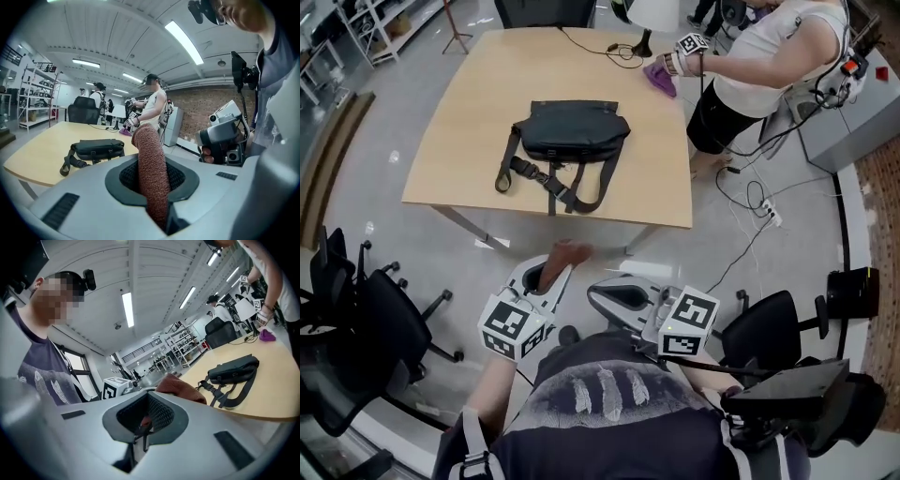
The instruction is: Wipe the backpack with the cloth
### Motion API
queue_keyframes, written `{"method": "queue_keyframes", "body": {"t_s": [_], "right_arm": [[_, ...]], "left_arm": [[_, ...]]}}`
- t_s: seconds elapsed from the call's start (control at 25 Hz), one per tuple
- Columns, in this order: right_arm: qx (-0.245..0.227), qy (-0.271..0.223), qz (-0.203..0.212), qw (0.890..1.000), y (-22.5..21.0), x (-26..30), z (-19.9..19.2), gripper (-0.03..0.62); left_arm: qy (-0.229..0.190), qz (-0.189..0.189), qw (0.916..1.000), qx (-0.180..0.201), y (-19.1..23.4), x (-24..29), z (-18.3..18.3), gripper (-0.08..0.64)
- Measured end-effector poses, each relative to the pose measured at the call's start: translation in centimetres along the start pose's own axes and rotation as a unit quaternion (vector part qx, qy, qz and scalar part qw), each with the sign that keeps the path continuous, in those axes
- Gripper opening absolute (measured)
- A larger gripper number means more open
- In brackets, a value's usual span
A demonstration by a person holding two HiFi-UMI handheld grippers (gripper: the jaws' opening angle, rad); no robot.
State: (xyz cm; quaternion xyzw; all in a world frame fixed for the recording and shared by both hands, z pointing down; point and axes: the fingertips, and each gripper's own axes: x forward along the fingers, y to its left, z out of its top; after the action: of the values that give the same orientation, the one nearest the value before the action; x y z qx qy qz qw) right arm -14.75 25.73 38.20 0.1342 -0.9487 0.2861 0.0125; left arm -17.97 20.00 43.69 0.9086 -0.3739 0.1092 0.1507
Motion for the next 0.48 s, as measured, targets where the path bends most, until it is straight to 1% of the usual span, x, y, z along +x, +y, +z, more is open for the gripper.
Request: {"method": "queue_keyframes", "body": {"t_s": [0.16, 0.32, 0.48], "right_arm": [[0.004, -0.012, 0.012, 1.000, -5.8, -2.8, 3.3, 0.001], [0.005, -0.005, 0.026, 1.000, -11.5, -6.1, 6.4, 0.002], [0.012, 0.012, 0.039, 0.999, -16.4, -8.9, 8.2, 0.002]], "left_arm": [[0.025, 0.020, 0.9995, -0.004, 1.4, 6.5, 1.8, 0.057], [0.053, 0.052, 0.9969, 0.025, 3.9, 14.0, 4.2, 0.057], [0.064, 0.075, 0.9946, 0.032, 6.1, 20.3, 6.3, 0.057]]}}
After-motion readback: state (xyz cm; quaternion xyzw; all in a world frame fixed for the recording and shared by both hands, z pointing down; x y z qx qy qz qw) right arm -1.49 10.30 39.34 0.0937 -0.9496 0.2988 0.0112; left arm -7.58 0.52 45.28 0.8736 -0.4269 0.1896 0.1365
